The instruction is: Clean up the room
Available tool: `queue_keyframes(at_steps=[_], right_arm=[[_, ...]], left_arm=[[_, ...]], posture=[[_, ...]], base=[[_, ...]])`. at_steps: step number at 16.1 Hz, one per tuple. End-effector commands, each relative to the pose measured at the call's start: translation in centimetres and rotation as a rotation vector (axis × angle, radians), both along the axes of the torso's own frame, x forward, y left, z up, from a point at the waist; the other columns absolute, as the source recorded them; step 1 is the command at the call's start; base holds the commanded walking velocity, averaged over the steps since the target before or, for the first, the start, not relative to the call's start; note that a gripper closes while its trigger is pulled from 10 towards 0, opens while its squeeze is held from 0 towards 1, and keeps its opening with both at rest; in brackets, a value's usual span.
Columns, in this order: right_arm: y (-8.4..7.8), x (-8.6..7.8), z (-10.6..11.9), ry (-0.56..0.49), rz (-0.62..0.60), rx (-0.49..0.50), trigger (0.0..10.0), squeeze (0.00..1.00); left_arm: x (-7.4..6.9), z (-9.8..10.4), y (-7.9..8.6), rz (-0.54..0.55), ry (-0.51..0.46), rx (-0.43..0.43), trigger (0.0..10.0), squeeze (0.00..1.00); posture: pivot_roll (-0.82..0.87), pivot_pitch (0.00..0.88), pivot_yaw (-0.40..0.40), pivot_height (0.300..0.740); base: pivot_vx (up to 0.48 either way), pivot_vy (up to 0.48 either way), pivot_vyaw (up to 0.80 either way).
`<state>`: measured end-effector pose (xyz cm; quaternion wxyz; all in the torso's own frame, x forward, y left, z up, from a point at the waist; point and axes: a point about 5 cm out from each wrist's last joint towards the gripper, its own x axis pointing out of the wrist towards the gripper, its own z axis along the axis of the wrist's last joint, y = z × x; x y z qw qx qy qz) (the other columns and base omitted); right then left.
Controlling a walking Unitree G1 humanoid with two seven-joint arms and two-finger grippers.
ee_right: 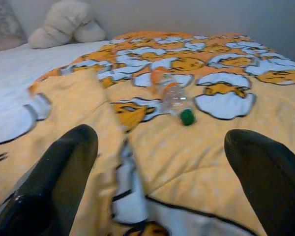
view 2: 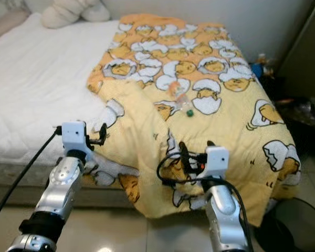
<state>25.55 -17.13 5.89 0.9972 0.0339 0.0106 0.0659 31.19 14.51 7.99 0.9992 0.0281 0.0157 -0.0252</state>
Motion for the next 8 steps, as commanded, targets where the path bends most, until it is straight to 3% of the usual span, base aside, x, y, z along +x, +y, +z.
queue_keyframes(at_steps=[1, 3, 4, 5, 6, 7, 8], right_arm=[[-1.0, -0.1, 0.0, -0.002, -0.031, -0.010, 10.0, 0.00], [-1.4, -0.4, 0.1, -0.005, -0.059, -0.005, 10.0, 0.00], [-1.7, -1.1, 0.3, -0.013, -0.071, -0.008, 10.0, 0.00], [-2.4, -3.1, 0.5, -0.015, -0.103, -0.017, 10.0, 0.00], [-2.9, -4.4, 0.6, -0.008, -0.113, -0.026, 10.0, 0.00], [-3.2, -5.8, 0.3, 0.015, -0.106, -0.049, 10.0, 0.00], [-3.6, -6.7, -0.4, 0.056, -0.105, -0.055, 10.0, 0.00]], left_arm=[[0.4, 0.5, -1.3, -0.048, -0.024, 0.010, 10.0, 0.00], [0.3, 0.4, -1.3, -0.061, -0.024, 0.011, 10.0, 0.00], [-0.4, 0.3, -0.7, -0.088, -0.023, 0.012, 10.0, 0.00], [-3.2, -0.4, 0.7, -0.147, 0.007, 0.021, 10.0, 0.00], [-5.1, -0.7, 1.5, -0.185, 0.025, 0.033, 10.0, 0.00], [-6.5, -1.0, 2.0, -0.223, 0.051, 0.030, 10.0, 0.00], [-6.4, -0.9, 1.9, -0.213, 0.039, 0.124, 10.0, 0.00]], posture=[[-0.01, 0.000, 0.014, 0.736], [-0.02, 0.000, 0.018, 0.736], [-0.02, 0.000, 0.020, 0.736], [-0.04, 0.000, 0.018, 0.736], [-0.04, 0.000, 0.015, 0.736], [-0.03, 0.000, 0.014, 0.736], [-0.01, 0.000, -0.002, 0.736]], base=[[0.480, 0.000, 0.00], [0.480, 0.000, 0.00], [0.480, 0.000, 0.00], [0.480, 0.000, 0.00], [0.480, 0.000, 0.00], [0.480, 0.000, 0.00], [0.000, 0.000, 0.00]])
